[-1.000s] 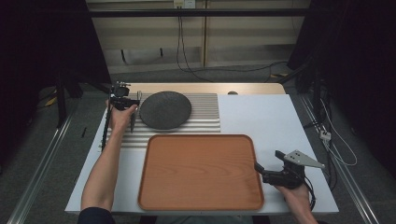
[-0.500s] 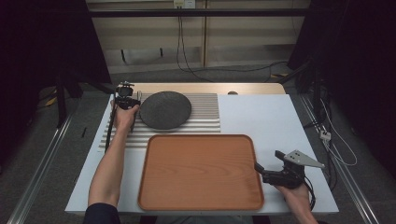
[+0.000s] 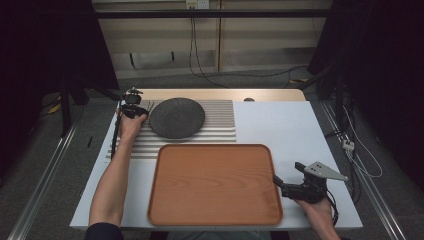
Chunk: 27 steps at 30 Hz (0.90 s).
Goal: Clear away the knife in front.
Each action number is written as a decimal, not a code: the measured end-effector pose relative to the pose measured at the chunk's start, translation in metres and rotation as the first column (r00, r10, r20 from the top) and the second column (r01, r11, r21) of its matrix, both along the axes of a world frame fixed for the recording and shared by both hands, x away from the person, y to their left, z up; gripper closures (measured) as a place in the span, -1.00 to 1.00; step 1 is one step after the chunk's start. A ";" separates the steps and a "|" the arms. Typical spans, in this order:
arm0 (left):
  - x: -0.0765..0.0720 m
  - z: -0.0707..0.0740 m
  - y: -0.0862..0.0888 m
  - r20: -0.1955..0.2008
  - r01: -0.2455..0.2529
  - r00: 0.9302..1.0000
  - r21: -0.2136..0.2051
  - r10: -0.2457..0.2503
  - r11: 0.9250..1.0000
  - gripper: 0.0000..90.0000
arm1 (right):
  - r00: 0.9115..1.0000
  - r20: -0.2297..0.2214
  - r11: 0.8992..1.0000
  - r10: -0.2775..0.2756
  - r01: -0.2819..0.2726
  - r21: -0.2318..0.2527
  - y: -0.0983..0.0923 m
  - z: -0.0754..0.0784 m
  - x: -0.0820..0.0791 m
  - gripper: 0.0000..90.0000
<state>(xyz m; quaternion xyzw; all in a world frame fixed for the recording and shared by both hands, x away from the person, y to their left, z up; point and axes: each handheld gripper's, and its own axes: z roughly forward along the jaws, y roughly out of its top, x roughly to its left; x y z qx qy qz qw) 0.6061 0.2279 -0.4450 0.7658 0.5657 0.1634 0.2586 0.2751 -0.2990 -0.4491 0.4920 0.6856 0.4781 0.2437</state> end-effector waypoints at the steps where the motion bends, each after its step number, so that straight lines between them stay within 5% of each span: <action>1: -0.002 0.000 0.001 -0.006 0.002 1.000 0.000 -0.002 1.000 0.77 | 1.000 0.001 1.000 0.001 -0.001 -0.002 0.000 0.000 0.000 -0.95; 27: -0.004 0.000 0.002 -0.006 0.040 0.999 0.007 -0.040 0.999 0.71 | 1.000 0.001 1.000 0.015 -0.015 -0.004 0.004 0.000 0.002 -0.95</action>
